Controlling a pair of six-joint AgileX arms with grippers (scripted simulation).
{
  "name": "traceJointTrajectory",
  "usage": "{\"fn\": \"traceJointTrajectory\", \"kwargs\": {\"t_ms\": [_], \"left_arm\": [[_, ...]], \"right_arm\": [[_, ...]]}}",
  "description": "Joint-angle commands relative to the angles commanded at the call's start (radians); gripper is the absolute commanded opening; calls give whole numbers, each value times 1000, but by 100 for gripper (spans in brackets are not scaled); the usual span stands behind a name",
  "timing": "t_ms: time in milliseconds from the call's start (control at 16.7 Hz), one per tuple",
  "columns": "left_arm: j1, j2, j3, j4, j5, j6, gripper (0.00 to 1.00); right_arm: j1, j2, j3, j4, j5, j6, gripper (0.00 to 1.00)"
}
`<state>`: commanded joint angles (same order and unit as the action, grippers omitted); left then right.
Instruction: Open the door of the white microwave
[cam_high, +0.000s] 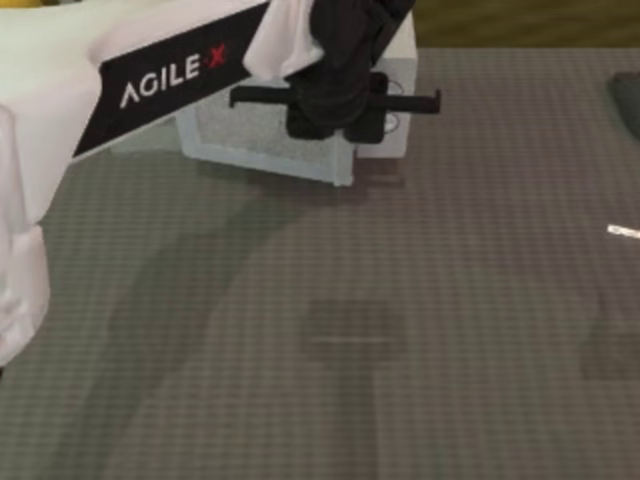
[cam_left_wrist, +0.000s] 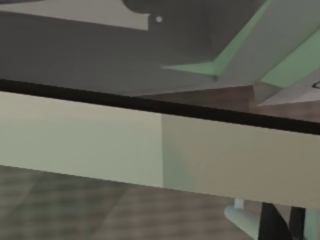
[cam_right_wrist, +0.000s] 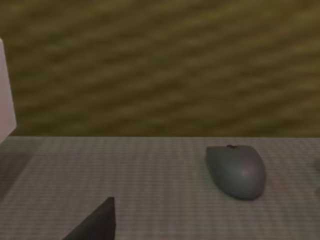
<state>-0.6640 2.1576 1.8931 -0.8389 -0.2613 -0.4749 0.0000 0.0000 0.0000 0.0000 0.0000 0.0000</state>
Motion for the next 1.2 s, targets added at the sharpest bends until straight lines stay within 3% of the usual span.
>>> {"fn": "traceJointTrajectory", "kwargs": {"t_ms": [540,1200], "left_arm": [[11,-94,-148,77,49,100,0],[11,-96,-151,78,50,102,0]], "right_arm": [[0,0,0,0,0,0,100],[0,0,0,0,0,0,100]]}}
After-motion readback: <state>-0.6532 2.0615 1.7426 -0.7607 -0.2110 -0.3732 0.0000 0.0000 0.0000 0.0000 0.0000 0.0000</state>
